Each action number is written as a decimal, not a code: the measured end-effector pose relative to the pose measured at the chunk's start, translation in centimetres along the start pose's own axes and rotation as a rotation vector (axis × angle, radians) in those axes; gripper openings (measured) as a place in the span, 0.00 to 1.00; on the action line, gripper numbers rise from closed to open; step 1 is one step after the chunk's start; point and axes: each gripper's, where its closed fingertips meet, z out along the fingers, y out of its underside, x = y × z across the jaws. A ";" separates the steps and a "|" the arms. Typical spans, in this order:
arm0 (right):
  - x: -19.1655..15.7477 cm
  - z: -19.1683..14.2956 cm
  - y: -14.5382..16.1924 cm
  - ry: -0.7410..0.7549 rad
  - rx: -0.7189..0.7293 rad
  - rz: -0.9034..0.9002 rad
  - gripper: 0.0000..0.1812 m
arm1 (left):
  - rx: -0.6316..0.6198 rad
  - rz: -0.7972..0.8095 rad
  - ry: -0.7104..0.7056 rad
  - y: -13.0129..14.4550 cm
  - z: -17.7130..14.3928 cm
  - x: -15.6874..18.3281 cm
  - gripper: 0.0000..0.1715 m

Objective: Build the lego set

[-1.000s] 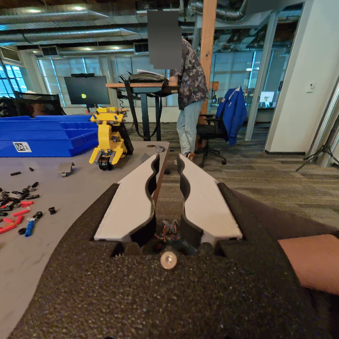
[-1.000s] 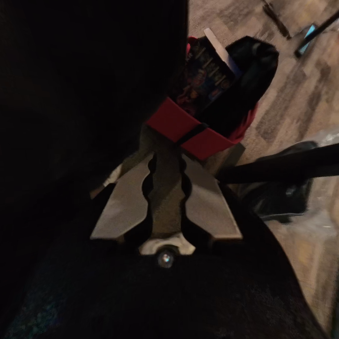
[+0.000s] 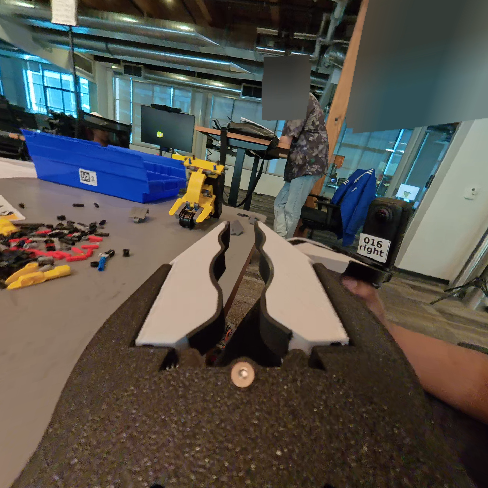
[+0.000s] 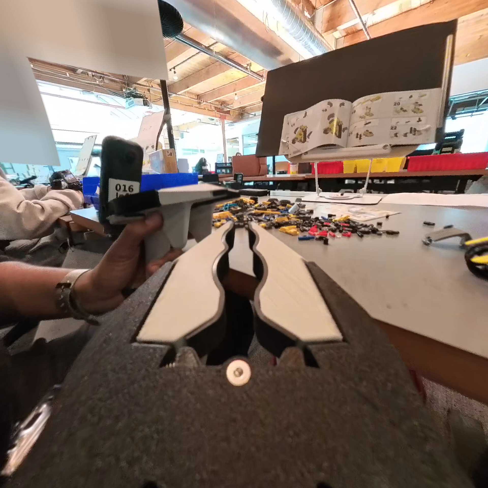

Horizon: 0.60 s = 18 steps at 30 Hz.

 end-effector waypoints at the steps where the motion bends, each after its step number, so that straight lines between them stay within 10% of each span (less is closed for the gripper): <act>1: -0.1 0.5 -0.2 -0.005 0.009 0.003 0.06 | -0.004 -0.014 -0.013 0.1 -0.4 -0.4 0.10; 18: 0.2 4.8 2.6 -0.011 0.011 0.051 0.18 | -0.189 0.083 -0.079 3.5 -3.2 -0.3 0.11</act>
